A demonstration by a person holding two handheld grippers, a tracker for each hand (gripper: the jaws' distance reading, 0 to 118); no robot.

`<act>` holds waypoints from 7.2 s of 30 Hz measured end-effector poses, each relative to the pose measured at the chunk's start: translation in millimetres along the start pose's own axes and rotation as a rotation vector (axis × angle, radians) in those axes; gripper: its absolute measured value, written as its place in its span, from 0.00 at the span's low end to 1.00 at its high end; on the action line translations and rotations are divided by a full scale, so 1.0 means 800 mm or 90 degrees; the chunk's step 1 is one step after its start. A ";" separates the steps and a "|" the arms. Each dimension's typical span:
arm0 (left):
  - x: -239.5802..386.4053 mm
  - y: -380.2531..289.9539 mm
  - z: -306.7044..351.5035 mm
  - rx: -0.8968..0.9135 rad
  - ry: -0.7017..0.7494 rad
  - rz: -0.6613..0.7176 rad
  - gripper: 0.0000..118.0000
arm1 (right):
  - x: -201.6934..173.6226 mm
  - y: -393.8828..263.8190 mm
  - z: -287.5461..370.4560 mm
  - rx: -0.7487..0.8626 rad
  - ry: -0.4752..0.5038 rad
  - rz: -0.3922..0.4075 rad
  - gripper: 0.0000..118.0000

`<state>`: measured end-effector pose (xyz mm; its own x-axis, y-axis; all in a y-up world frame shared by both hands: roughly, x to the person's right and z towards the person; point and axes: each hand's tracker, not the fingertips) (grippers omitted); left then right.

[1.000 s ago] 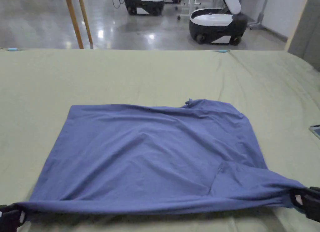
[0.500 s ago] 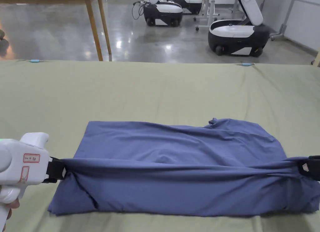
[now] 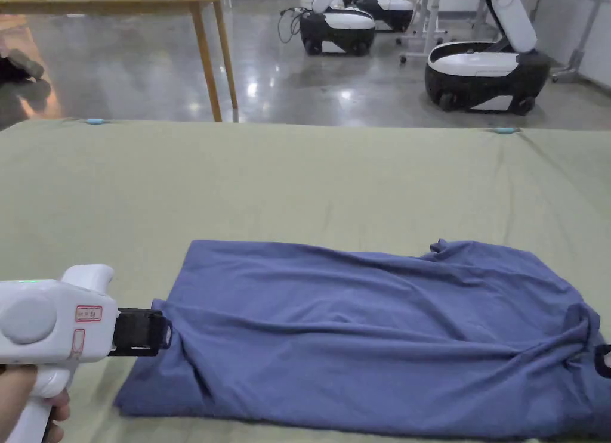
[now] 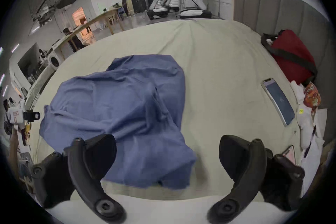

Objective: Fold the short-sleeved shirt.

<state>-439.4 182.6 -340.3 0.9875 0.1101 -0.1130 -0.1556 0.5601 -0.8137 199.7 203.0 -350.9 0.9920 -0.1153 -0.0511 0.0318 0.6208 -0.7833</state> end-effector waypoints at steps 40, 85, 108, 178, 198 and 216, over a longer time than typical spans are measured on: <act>0.053 -0.051 0.015 -0.039 0.037 -0.041 0.03 | -0.016 -0.054 -0.034 -0.031 0.034 -0.003 0.12; 0.012 -0.053 0.081 0.062 0.006 -0.013 0.04 | -0.050 -0.095 0.124 0.102 -0.029 0.021 0.01; 0.044 0.059 -0.079 -0.037 0.032 -0.076 0.01 | 0.010 -0.009 0.001 0.016 -0.029 0.017 0.05; -0.001 -0.243 0.229 0.247 0.009 0.036 0.00 | -0.087 -0.227 0.212 0.274 -0.093 0.066 0.04; -0.091 -0.216 0.187 0.127 -0.174 0.220 0.00 | -0.241 -0.264 0.240 0.462 -0.070 0.156 0.01; -0.128 -0.171 0.041 -0.151 -0.487 0.275 0.91 | -0.258 -0.256 0.220 0.402 -0.098 0.140 0.01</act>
<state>-519.9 121.5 -199.2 0.5446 0.8333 -0.0948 -0.4153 0.1697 -0.8937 9.6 236.6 -71.1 0.9880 0.1484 -0.0424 -0.1543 0.9556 -0.2510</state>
